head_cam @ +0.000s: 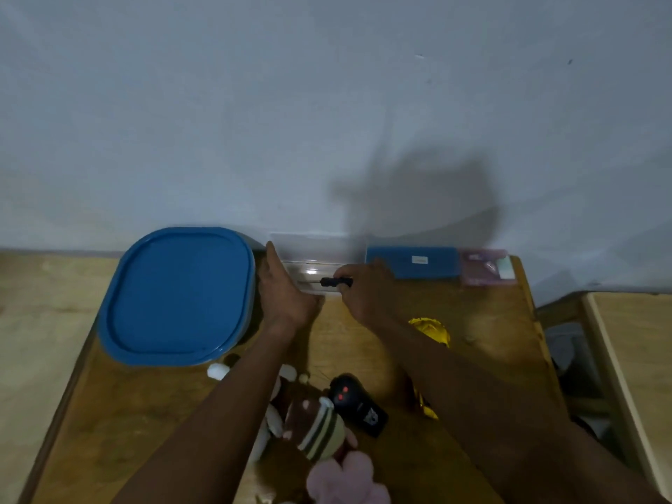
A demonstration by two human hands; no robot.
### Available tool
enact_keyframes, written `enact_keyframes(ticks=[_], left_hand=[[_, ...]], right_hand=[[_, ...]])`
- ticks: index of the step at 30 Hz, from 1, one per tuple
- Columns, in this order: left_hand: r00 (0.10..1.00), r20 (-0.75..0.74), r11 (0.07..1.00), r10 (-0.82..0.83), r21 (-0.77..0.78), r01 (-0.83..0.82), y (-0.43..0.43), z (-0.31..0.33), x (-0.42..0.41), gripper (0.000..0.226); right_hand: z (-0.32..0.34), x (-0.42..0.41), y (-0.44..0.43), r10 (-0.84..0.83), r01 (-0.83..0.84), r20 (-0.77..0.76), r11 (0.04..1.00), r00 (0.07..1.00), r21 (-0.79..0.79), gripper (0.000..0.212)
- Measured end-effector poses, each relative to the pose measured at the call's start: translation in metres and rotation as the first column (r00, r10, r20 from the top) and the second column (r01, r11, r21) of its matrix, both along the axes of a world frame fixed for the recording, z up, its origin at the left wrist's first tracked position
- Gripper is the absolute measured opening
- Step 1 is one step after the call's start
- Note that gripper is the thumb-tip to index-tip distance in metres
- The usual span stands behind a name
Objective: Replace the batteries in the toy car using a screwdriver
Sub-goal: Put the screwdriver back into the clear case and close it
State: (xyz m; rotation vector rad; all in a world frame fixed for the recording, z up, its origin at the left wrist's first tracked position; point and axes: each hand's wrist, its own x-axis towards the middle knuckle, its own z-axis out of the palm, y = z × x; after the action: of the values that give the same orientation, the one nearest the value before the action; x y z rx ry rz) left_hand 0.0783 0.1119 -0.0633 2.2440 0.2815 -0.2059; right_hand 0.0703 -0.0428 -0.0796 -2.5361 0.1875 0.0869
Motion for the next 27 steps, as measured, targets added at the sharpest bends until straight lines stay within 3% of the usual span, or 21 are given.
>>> enact_keyframes(ticks=[4,7,8,10,13,15,20,27], left_hand=[[1.0,0.004,1.0,0.009,-0.029,-0.008,0.005,-0.005,0.004,0.141],[1.0,0.005,0.998,0.017,-0.067,-0.016,0.006,-0.007,0.006,0.141],[1.0,0.0,0.996,0.02,-0.083,-0.02,0.006,-0.007,0.007,0.141],[1.0,-0.015,0.993,0.025,-0.117,-0.027,0.006,-0.006,0.008,0.143],[1.0,-0.006,0.994,0.02,-0.11,-0.021,0.006,-0.003,0.008,0.141],[1.0,0.013,0.996,0.021,-0.082,-0.02,0.005,-0.001,0.005,0.14],[0.997,0.068,0.999,-0.036,0.007,0.035,0.003,0.0,0.0,0.128],[0.999,0.014,0.999,-0.036,0.039,0.035,0.005,0.001,-0.016,0.07]], right_hand=[[-0.004,0.003,0.004,-0.049,0.049,0.035,0.999,0.998,0.001,0.017],[-0.002,-0.001,0.003,-0.252,0.24,0.279,0.968,0.927,0.075,0.013],[0.0,-0.002,0.001,-0.345,0.315,0.297,0.938,0.891,0.143,0.018],[-0.002,0.0,-0.004,-0.45,0.383,0.213,0.876,0.867,0.293,0.034],[0.0,0.004,-0.012,-0.387,0.284,0.113,0.817,0.915,0.502,0.048],[0.001,0.002,-0.017,-0.352,0.242,0.1,0.797,0.931,0.553,0.054],[-0.01,-0.01,-0.023,-0.22,0.135,0.219,0.928,0.951,0.348,0.044],[-0.022,-0.021,-0.027,-0.059,0.059,0.233,0.998,0.971,0.006,0.032]])
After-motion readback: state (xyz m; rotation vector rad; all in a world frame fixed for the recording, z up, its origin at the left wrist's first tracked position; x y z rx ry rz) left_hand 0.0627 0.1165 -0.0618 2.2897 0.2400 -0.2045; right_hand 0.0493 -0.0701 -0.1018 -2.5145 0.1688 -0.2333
